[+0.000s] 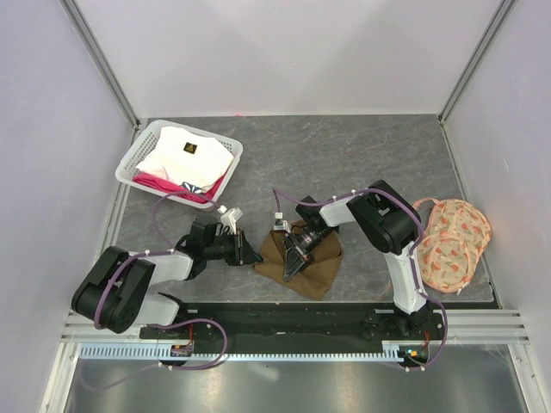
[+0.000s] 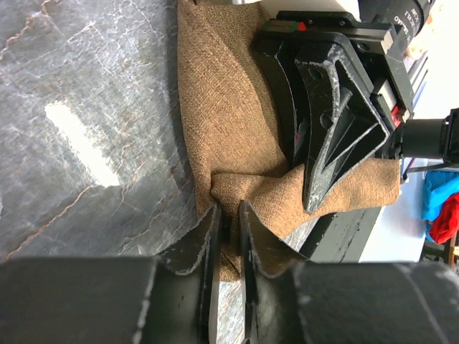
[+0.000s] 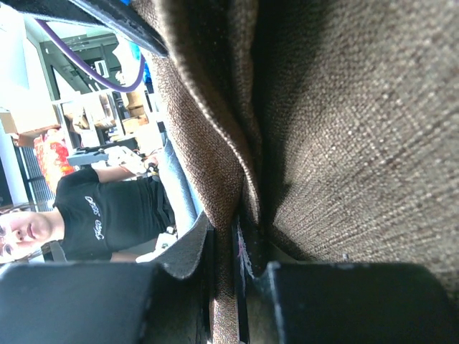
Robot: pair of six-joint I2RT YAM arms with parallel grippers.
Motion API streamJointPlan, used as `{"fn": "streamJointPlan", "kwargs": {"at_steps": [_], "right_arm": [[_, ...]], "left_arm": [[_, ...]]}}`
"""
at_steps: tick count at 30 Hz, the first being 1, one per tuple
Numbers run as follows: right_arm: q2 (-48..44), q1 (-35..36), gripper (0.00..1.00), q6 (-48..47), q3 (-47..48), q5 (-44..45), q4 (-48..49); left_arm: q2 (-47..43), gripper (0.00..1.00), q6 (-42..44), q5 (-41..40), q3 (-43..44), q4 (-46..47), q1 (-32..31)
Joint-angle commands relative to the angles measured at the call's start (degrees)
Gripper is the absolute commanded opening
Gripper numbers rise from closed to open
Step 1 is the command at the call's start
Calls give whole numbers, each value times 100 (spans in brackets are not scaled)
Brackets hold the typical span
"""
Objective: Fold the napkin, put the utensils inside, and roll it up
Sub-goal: Roll the napkin with the utensil
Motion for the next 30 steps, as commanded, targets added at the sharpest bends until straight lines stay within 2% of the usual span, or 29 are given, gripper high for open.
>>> {"fn": "streamJointPlan", "kwargs": {"at_steps": [1,3,5,10,15,18,19,22,26,30], "right_arm": [[99,-111,21,-260,-93,1493,347],[-78,-102,27,-94,-84,1660,312],[-376,-102,39,30,-93,1810,286],[-1253,-94,55,277,-154,2354,250],[-2239,-94,68,523,-286,3689,189],[-3126,11,73,602,-488,4708,75],[-3607,151,74,611,-532,5015,14],[-4303,590,79,769,-708,6106,-311],[-4552,1346,81,1269,-761,7116,-1005],[-4623,1953,81,1858,-858,7461,-1173]], "left_arm": [[250,15,148,-53,272,-267,-51],[373,8,121,-97,465,-573,-51],[549,2,95,-185,675,-855,-60],[795,2,33,-396,993,-1646,-60],[1085,2,-55,-256,1327,-2024,-60],[1200,2,-28,-264,1546,-2376,-60],[1218,2,-28,-282,1643,-2525,-60],[1305,2,-20,-326,1818,-2807,-51],[1420,2,42,-317,2039,-3132,-51],[1464,2,95,-326,2136,-3229,-60]]}}
